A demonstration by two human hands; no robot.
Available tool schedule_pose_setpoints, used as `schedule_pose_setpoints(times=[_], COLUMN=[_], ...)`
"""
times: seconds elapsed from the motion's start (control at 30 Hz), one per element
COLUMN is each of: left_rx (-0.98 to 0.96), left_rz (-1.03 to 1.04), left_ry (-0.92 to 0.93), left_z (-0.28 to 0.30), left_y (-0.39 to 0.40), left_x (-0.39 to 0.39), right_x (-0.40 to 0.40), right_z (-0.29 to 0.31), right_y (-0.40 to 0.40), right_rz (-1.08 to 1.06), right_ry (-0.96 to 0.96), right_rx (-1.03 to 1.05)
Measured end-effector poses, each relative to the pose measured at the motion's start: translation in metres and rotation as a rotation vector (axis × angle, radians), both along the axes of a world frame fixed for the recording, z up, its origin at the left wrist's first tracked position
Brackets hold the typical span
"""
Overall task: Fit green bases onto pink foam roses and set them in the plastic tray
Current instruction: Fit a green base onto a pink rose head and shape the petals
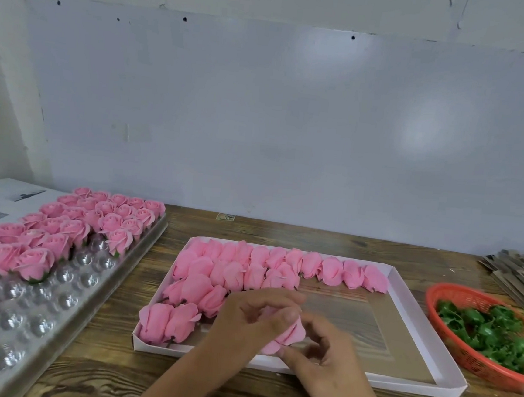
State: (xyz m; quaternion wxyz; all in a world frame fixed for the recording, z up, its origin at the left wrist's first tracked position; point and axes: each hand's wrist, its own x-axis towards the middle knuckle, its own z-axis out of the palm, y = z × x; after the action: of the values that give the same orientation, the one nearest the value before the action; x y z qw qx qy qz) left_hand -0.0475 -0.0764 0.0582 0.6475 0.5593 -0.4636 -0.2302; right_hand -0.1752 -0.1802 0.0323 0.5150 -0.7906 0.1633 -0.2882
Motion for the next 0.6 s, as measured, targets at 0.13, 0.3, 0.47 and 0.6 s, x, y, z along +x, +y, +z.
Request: schedule_pose_setpoints(times=[0.13,0.3,0.47,0.6], left_rx=[-0.019,0.052,0.161,0.184], left_rz=[-0.017,-0.07,-0.092,-0.16], left_ry=[-0.02,-0.025,-0.101,-0.041], left_z=[-0.0052,-0.0086,-0.0097,-0.0068], left_y=[-0.0014,-0.003,-0.0034,-0.0018], left_x=[0.0011,0.0024,0.0027,0.0064], right_x=[0.0003,0.0015,0.0031,0.0041], right_z=[-0.0023,-0.0035,-0.0098,-0.0091], right_y=[-0.0003,0.0009,-0.0032,-0.0056], right_rz=[-0.006,-0.005,-0.025,-0.068], right_ry=[-0.003,-0.039,-0.063,-0.136], right_rx=[-0.005,0.015,-0.015,0.042])
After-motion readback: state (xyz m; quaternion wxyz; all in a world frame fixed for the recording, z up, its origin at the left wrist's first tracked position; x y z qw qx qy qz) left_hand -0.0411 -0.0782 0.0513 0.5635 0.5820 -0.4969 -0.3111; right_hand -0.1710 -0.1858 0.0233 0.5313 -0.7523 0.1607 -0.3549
